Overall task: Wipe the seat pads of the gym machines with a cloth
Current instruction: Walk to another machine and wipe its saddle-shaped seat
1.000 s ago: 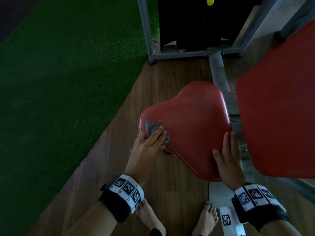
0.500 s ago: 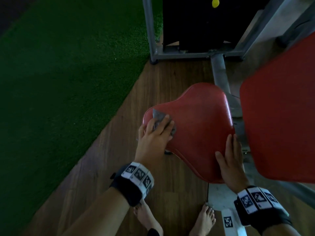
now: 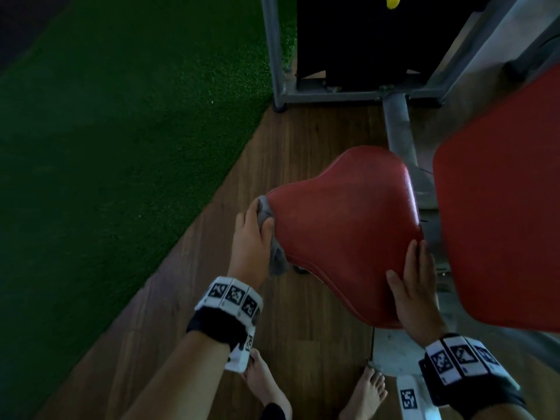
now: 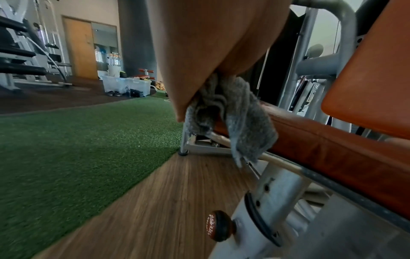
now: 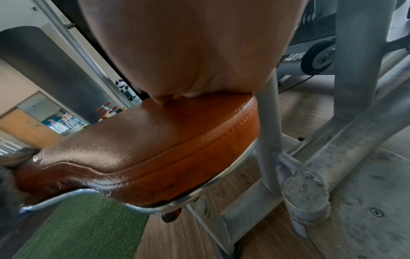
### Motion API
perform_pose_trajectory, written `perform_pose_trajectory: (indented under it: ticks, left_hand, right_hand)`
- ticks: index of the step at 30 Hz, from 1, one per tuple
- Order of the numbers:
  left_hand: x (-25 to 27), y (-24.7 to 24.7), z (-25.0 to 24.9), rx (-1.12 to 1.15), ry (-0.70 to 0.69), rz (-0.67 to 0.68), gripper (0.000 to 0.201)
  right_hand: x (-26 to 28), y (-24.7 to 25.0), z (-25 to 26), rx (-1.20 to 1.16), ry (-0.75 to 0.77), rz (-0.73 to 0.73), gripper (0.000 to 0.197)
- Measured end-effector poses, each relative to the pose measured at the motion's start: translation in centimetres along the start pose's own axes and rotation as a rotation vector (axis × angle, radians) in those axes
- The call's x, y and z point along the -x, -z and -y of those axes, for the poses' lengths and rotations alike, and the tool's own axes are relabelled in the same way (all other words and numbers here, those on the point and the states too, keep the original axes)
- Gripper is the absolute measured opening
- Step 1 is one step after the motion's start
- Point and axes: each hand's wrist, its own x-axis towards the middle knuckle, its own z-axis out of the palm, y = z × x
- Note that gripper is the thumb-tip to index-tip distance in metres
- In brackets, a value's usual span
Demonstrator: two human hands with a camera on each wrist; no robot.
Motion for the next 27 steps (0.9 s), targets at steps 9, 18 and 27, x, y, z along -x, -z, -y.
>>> perform_pose_trajectory:
  ticks: [9,18,27]
  left_hand:
    - [-0.7,0.2,-0.5,0.039,0.044,-0.010,0.048]
    - [2.2,-1.3,-0.5,0.260,0.170,-0.059,0.050]
    - [5.9,-5.4,-3.3,0.487,0.369,-0.273,0.064]
  right_hand:
    - [0.0,0.4,1.0,0.017,-0.125,0.092,0.077]
    - [0.1,0.4,0.5,-0.040,-0.133,0.071,0.087]
    - [1.6,2.8,0.1,-0.218,-0.168,0.149,0.073]
